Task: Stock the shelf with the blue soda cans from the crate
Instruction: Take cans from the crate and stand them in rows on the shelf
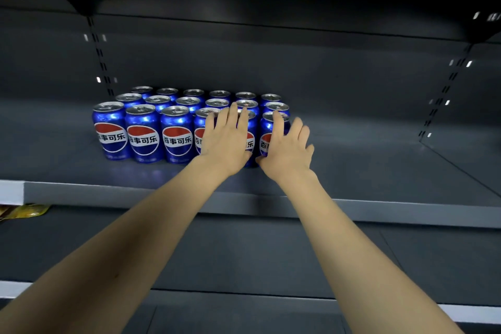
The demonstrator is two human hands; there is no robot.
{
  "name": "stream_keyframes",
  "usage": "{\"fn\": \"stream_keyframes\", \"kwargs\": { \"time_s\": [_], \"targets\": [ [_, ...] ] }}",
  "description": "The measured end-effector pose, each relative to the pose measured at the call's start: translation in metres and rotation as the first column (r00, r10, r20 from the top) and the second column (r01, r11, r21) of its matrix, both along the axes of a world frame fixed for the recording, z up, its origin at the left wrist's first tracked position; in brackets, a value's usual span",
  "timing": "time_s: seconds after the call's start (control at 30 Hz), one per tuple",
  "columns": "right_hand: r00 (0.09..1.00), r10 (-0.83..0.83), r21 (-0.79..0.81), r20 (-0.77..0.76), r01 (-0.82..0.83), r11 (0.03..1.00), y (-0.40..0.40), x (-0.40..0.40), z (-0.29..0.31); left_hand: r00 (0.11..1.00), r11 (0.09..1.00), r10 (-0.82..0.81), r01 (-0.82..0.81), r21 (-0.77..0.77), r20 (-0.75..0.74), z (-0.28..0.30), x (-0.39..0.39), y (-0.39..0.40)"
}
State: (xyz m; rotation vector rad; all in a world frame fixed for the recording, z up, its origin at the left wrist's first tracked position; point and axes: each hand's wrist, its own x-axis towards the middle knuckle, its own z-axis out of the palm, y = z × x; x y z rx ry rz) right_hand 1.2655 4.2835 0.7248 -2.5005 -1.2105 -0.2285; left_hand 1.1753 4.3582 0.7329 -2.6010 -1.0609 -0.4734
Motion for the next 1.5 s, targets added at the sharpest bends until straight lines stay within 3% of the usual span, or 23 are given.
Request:
{"fn": "stream_keyframes", "kwargs": {
  "time_s": [0.4, 0.53, 0.63, 0.8, 1.07, 1.3, 1.5],
  "targets": [
    [0.994, 0.112, 0.007, 0.001, -0.112, 0.994, -0.005, -0.108, -0.02, 1.0, 0.998, -0.014, 0.015, -0.064, 0.014, -0.032, -0.104, -0.009],
    [0.979, 0.205, 0.121, -0.001, -0.203, 0.972, -0.006, -0.155, -0.048, 0.976, 0.989, -0.145, 0.14, 0.041, 0.162, -0.082, -0.159, -0.02],
    [0.957, 0.289, 0.144, 0.013, -0.288, 0.947, -0.014, -0.192, -0.092, 0.968, 0.988, -0.096, 0.121, -0.096, 0.234, -0.141, -0.2, -0.037],
    [0.925, 0.357, -0.104, -0.128, -0.371, 0.923, -0.039, -0.237, -0.181, 0.999, 0.918, 0.033, -0.015, -0.395, 0.039, -0.217, -0.255, -0.063],
    [0.854, 0.311, -0.423, -0.416, -0.485, 0.765, -0.087, -0.257, -0.307, 0.984, 0.78, 0.103, -0.169, -0.603, -0.142, -0.317, -0.306, -0.106],
    [0.819, 0.294, -0.61, -0.493, -0.567, 0.554, -0.129, -0.247, -0.392, 0.935, 0.645, 0.113, -0.327, -0.69, -0.337, -0.394, -0.327, -0.144],
    [0.775, 0.349, -0.642, -0.528, -0.632, 0.434, -0.134, -0.228, -0.458, 0.871, 0.512, 0.133, -0.47, -0.719, -0.474, -0.456, -0.323, -0.166]
  ]
}}
